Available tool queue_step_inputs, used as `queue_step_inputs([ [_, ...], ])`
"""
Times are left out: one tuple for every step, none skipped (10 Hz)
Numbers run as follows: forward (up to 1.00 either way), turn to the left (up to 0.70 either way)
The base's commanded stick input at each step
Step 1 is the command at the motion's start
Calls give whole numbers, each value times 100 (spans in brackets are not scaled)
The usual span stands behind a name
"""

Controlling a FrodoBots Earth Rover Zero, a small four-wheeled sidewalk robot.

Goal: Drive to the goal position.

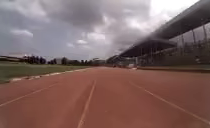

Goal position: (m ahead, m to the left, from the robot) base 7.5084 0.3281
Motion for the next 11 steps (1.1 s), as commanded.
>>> queue_step_inputs([
  [45, 0],
  [45, 0],
  [45, 0],
  [45, 0],
  [45, 0],
  [45, 0],
  [45, 0],
  [45, 0],
  [45, 0],
  [45, 0],
  [45, 0],
])
